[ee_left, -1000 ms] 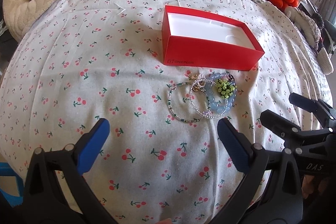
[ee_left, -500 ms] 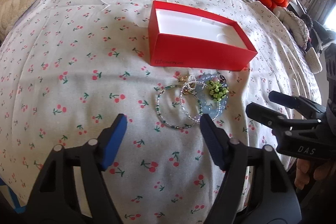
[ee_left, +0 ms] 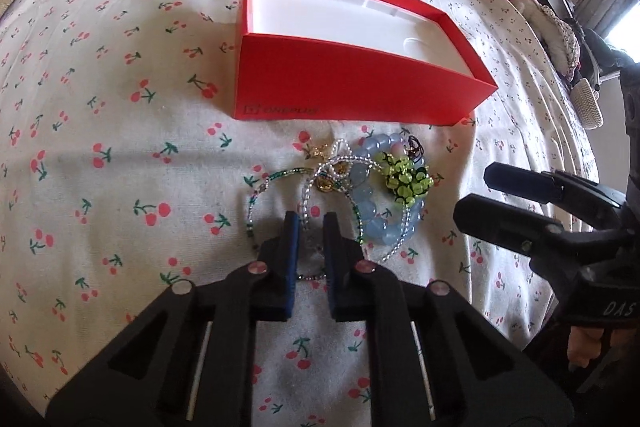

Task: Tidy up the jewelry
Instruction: 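Lower the left tool onto the white pearl bracelet and close on it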

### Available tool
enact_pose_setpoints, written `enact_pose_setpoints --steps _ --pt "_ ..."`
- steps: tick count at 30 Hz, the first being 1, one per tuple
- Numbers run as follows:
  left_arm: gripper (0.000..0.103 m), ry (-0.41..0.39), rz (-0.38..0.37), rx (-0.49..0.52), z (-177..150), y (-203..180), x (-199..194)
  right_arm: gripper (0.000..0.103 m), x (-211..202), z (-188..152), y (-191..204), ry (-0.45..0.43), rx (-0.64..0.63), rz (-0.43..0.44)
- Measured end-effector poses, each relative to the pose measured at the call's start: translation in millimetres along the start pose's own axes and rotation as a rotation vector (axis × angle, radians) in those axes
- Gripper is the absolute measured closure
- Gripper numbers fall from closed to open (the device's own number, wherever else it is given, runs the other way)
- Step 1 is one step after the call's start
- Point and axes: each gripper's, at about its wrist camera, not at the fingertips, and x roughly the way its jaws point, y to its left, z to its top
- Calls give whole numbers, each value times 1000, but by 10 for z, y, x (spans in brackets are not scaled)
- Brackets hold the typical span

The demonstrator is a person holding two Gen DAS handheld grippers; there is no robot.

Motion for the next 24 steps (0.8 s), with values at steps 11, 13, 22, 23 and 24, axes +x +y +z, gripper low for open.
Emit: enact_pose_setpoints --steps 11,13,22,23,24 --pt "93 -62 27 31 -13 -25 -226 47 77 -74 30 8 -5 30" --pt "93 -79 9 21 -25 2 -310 48 65 -110 39 -1 -1 43" --pt "93 -137 -9 -10 -93 137 -589 54 93 -147 114 -1 -21 52" --pt "94 -140 -12 -18 -100 164 -604 56 113 -138 135 0 -23 51" --pt "94 -143 -16 -24 -97 176 -616 57 128 -128 152 0 -25 51"
